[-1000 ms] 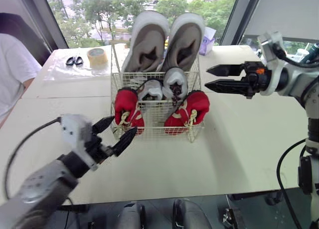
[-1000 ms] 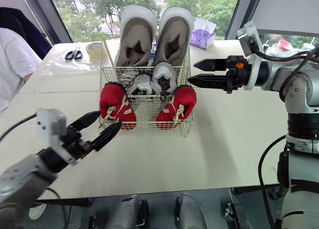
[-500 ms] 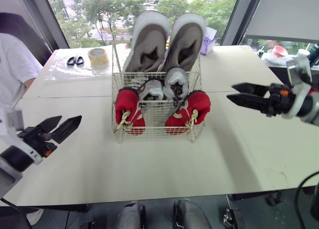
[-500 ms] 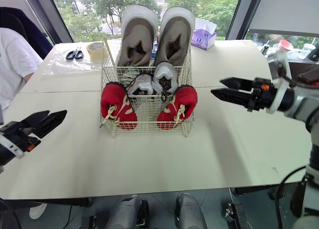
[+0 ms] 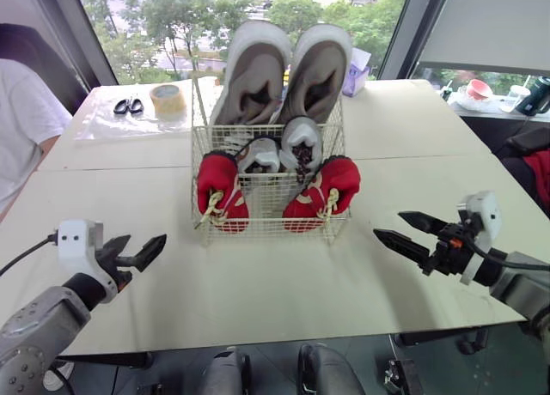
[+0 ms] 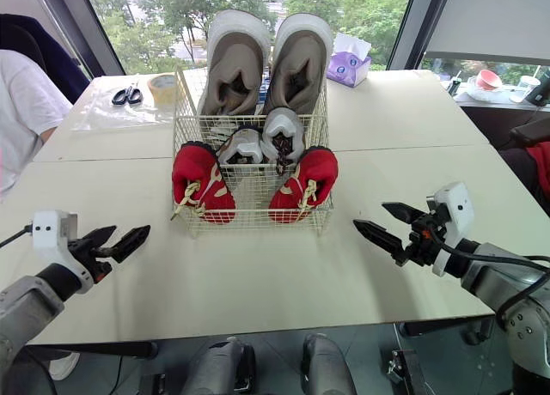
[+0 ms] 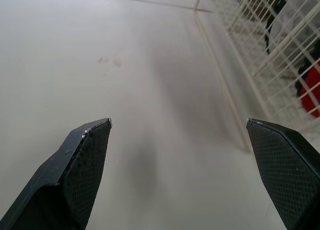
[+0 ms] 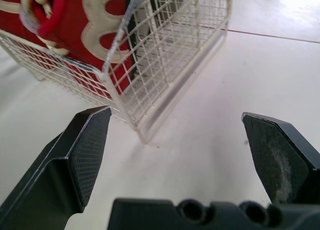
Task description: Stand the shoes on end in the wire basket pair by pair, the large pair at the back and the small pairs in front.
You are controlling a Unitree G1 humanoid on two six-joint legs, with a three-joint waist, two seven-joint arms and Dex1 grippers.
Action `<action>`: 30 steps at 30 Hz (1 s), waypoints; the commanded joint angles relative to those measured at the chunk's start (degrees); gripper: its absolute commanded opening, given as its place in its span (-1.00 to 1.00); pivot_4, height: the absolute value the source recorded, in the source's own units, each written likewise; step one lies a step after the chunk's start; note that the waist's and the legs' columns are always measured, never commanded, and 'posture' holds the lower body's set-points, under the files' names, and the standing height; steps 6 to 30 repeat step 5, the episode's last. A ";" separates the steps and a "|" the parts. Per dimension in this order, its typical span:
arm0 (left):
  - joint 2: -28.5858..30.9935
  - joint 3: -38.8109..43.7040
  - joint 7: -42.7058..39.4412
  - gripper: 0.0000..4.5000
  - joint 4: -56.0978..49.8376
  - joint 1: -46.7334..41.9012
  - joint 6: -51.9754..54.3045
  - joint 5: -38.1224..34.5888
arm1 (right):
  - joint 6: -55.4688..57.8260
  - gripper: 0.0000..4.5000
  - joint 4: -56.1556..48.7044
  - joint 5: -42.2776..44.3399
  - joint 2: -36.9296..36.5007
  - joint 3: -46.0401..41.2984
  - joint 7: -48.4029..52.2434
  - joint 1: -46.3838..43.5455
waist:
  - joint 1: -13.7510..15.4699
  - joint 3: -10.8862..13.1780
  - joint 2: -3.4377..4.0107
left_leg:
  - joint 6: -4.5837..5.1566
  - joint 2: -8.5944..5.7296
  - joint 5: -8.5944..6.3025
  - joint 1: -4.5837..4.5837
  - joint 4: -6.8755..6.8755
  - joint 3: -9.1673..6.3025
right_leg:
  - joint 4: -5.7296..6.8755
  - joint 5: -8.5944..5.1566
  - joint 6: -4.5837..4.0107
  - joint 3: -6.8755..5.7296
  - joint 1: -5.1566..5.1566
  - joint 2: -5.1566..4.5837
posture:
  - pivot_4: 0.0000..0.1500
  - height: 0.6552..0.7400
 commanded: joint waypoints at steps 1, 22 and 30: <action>-1.43 0.11 -0.83 0.96 -2.09 0.67 -1.75 2.67 | -2.92 1.00 -0.19 -0.42 -0.03 -0.07 -0.61 0.24 | 0.00 0.00 -0.01 | 0.00 0.00 0.00 -0.01 0.00 0.00 | -0.01 0.00 0.00 0.00 0.00 0.00 | 1.00 1.00; -4.06 -0.13 -0.23 0.96 -2.28 -0.05 -2.04 3.77 | -4.68 1.00 0.66 -1.18 -0.42 1.23 -0.25 1.09 | 0.09 0.00 -0.01 | 0.01 -0.02 0.00 -0.02 0.00 -0.02 | -0.04 -0.01 -0.01 -0.01 0.01 -0.01 | 1.00 1.00; -4.06 -0.13 -0.23 0.96 -2.28 -0.05 -2.04 3.77 | -4.68 1.00 0.66 -1.18 -0.42 1.23 -0.25 1.09 | 0.09 0.00 -0.01 | 0.01 -0.02 0.00 -0.02 0.00 -0.02 | -0.04 -0.01 -0.01 -0.01 0.01 -0.01 | 1.00 1.00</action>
